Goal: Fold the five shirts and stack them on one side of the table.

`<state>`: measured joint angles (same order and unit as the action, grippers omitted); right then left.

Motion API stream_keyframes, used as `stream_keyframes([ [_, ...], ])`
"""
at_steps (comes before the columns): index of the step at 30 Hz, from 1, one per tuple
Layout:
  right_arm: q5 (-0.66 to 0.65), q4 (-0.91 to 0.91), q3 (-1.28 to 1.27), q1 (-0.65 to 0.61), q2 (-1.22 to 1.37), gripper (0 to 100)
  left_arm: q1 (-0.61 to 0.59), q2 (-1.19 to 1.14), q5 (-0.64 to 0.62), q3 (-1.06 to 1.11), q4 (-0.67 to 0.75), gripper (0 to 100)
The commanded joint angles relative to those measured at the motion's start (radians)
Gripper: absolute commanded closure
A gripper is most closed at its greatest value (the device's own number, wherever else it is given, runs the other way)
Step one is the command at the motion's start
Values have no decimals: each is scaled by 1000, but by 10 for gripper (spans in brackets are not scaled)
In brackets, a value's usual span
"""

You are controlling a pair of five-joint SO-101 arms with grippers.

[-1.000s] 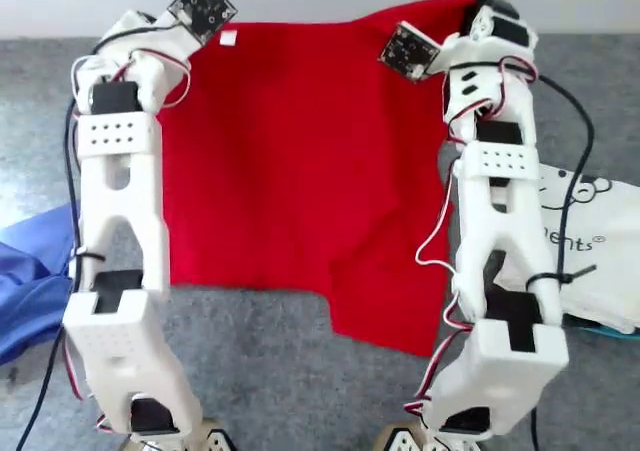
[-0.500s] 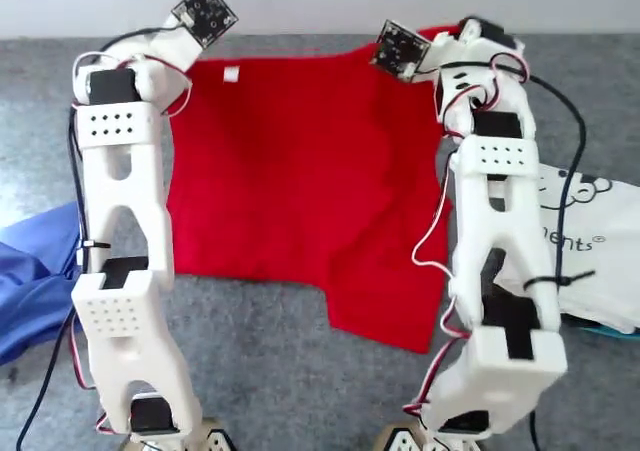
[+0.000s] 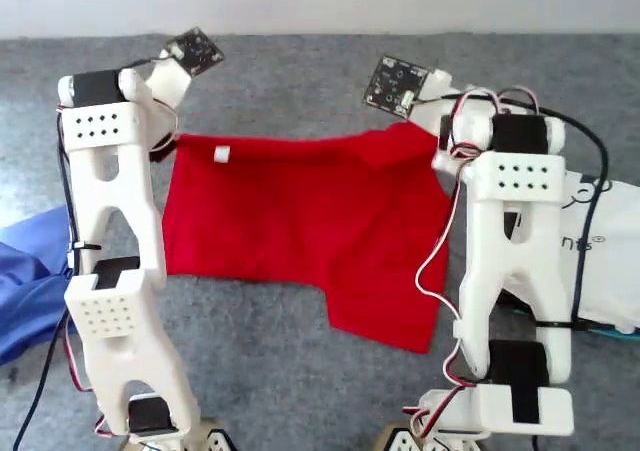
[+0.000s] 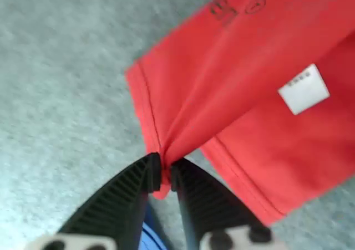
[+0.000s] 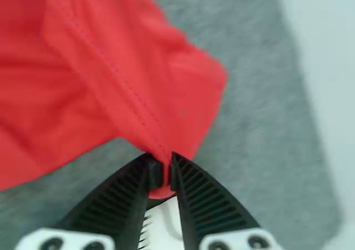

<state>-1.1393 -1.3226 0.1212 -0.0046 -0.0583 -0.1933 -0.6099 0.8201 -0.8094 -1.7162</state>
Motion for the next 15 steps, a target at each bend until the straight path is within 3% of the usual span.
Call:
stream_keyframes([
  [1,71,-177,43,-24,-53,983,-11,2,0,61,-38,986],
  [9,175,-455,0,-42,-53,983,-23,-6,0,274,-37,986],
  [15,239,-470,-221,-54,-120,983,-21,-5,2,343,-37,986],
])
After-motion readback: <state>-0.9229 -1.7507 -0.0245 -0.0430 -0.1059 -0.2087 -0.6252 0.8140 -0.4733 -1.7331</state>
